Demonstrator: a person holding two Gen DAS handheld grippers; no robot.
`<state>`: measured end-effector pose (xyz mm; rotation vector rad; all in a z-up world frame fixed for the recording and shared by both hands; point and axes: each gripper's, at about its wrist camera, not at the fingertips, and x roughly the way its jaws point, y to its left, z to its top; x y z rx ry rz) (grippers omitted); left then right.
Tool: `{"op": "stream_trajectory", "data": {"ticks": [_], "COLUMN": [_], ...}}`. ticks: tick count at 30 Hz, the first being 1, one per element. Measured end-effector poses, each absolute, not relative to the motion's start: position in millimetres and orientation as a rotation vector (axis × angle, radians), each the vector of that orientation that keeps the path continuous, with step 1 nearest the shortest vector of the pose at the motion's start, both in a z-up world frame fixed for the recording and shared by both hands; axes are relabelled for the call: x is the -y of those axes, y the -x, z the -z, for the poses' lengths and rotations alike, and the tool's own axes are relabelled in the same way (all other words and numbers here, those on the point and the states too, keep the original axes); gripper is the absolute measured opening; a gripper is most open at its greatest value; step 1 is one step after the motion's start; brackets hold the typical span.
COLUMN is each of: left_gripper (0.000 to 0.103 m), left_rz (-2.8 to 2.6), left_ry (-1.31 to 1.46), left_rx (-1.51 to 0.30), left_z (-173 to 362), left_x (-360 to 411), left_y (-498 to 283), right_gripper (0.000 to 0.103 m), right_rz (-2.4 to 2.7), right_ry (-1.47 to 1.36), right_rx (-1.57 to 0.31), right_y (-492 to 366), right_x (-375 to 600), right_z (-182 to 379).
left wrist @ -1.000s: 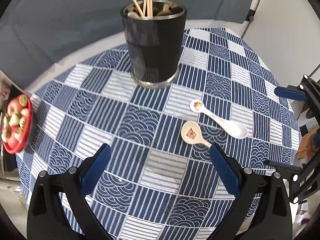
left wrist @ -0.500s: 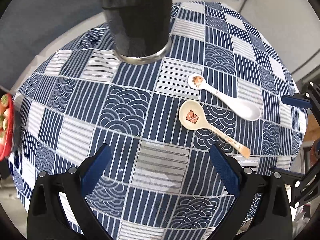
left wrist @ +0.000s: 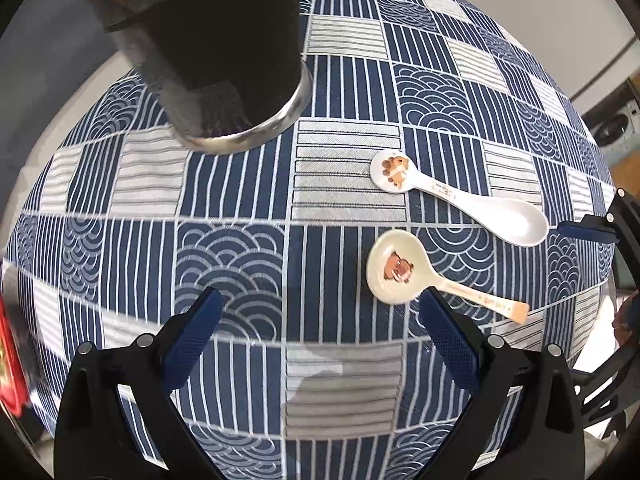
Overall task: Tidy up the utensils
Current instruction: 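Move the right gripper down toward the bear-print spoon on the cloth, then close the right gripper on the bear-print spoon's wooden handle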
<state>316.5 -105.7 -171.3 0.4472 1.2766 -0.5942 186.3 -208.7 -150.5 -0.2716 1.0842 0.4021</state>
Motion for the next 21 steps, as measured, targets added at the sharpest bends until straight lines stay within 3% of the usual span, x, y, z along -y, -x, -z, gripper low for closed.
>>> {"op": "stream_trajectory", "data": {"ticks": [8, 12, 13, 15, 16, 18, 19, 21], "left_gripper": [0.096, 0.091, 0.082, 0.075, 0.066, 0.038, 0.013, 0.010], "left_rz": [0.672, 0.730, 0.737, 0.747, 0.751, 0.791, 0.816, 0.823], "left_ry": [-0.499, -0.535, -0.543, -0.554, -0.563, -0.533, -0.506, -0.507], "left_rx": [-1.247, -1.230, -1.232, -1.223, -1.210, -1.215, -1.233, -1.232], "left_z": [178.9, 182.3, 183.8, 185.5, 184.3, 179.1, 178.2, 177.2], "left_x": [114.8, 119.8, 120.6, 122.6, 123.2, 123.3, 122.2, 124.8], "left_y": [-324.6, -317.7, -316.9, -314.3, -313.0, -313.3, -312.9, -311.0], "right_gripper": [0.085, 0.071, 0.067, 0.054, 0.046, 0.030, 0.015, 0.014], "right_rz": [-0.322, -0.298, -0.294, -0.284, -0.277, -0.284, -0.288, -0.288], "right_ry": [0.254, 0.289, 0.297, 0.307, 0.314, 0.305, 0.312, 0.330], "right_rx": [-1.121, -1.126, -1.128, -1.132, -1.136, -1.142, -1.144, -1.143], "right_y": [-191.5, -192.1, -192.4, -191.4, -191.5, -191.9, -192.2, -192.6], "right_x": [199.9, 191.8, 190.5, 187.8, 186.3, 185.0, 182.8, 179.9], "right_z": [163.1, 166.3, 167.4, 169.1, 170.2, 170.3, 170.7, 171.0]}}
